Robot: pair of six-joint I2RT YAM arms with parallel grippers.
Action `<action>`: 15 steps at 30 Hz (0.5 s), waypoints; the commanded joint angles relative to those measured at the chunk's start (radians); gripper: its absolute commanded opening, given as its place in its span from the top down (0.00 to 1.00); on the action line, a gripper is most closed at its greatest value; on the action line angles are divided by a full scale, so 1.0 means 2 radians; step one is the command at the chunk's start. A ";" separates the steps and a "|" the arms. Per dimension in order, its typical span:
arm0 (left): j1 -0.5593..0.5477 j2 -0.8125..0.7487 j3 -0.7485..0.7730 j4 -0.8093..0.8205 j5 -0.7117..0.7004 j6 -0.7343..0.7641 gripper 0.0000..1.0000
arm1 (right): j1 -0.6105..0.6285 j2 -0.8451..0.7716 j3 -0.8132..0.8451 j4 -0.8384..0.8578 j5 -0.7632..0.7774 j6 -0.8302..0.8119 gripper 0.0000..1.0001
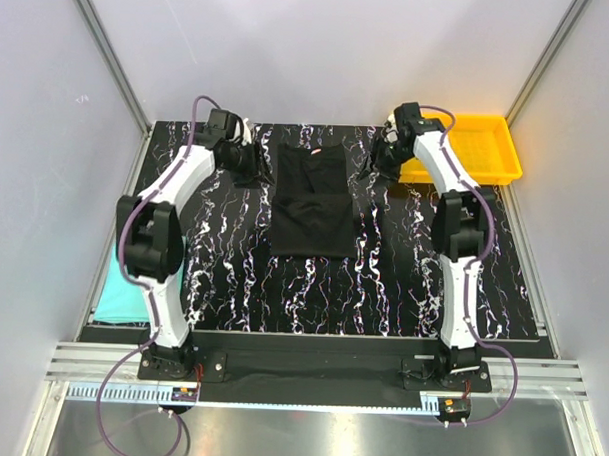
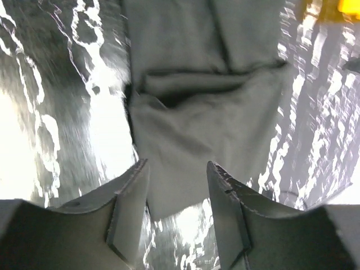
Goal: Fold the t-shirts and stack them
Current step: Fold the tshirt
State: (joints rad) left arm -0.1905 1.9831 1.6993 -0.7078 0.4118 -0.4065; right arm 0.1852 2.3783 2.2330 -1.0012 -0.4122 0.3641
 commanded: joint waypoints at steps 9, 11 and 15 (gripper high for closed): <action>-0.057 -0.062 -0.174 0.135 0.102 -0.005 0.61 | 0.101 -0.174 -0.293 0.158 -0.016 0.043 0.59; -0.055 -0.045 -0.173 0.174 0.121 -0.016 0.62 | 0.106 -0.161 -0.300 0.189 -0.034 0.050 0.75; -0.052 0.000 -0.149 0.232 0.152 -0.044 0.63 | 0.102 -0.119 -0.275 0.205 -0.050 0.059 0.87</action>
State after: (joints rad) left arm -0.3065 1.9617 1.3521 -0.4183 0.6235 -0.4484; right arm 0.4126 2.0949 1.6367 -0.7097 -0.4675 0.4515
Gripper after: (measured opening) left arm 0.378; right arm 0.147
